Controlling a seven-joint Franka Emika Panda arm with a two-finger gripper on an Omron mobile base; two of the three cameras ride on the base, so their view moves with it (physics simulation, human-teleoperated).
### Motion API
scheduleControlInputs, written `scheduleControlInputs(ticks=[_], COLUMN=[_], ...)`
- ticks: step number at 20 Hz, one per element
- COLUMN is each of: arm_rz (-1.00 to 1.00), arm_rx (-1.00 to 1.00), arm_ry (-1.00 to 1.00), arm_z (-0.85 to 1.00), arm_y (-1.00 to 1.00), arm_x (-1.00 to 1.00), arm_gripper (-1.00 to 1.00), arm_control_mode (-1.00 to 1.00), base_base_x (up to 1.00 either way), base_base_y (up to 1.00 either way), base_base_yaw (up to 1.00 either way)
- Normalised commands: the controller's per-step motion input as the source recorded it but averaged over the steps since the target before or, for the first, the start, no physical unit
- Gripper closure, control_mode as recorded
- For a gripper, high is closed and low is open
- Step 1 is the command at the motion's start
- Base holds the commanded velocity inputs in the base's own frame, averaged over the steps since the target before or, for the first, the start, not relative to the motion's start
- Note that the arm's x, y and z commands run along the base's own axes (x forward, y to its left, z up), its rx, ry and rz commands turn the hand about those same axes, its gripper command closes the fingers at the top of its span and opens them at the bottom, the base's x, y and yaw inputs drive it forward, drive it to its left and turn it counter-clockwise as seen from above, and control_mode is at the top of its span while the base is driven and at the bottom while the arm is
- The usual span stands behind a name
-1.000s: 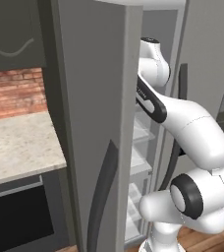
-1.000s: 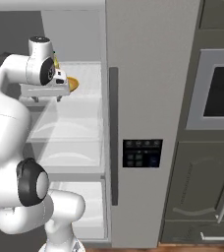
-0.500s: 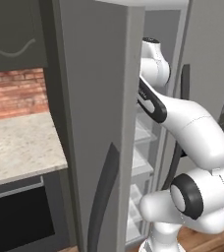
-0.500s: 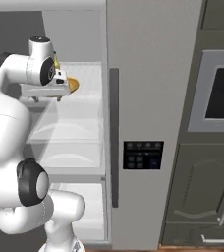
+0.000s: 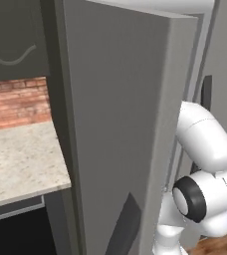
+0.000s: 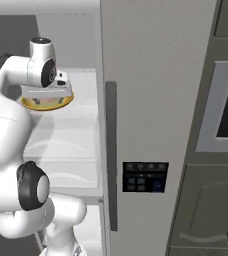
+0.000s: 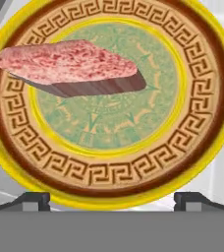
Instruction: Retrieve the steak from the fridge and place it on the saucepan with marinade on the stove.
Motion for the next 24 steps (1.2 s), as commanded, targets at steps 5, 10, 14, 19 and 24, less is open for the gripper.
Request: scheduleControlInputs(ticks=[5,10,14,19,24], arm_rz=[0.0,0.0,0.0,-0.02,0.01], arm_rx=[0.0,0.0,-0.03,0.0,-0.02], arm_ry=[0.0,-0.01,-0.01,-0.02,0.0], arm_z=[0.0,0.0,0.0,0.0,-0.07], arm_y=[0.0,0.19,0.59,0.28,0.04], arm_x=[0.0,0.14,0.24,0.04,0.0], arm_gripper=[-1.0,-1.0,-1.0,-1.0,-1.0], arm_control_mode=[1.0,-1.0,-1.0,-1.0,-1.0], base_base_x=[0.64,0.0,0.0,0.0,0.0], base_base_y=[0.06,0.0,0.0,0.0,0.0], base_base_yaw=[0.0,0.0,0.0,0.0,0.0])
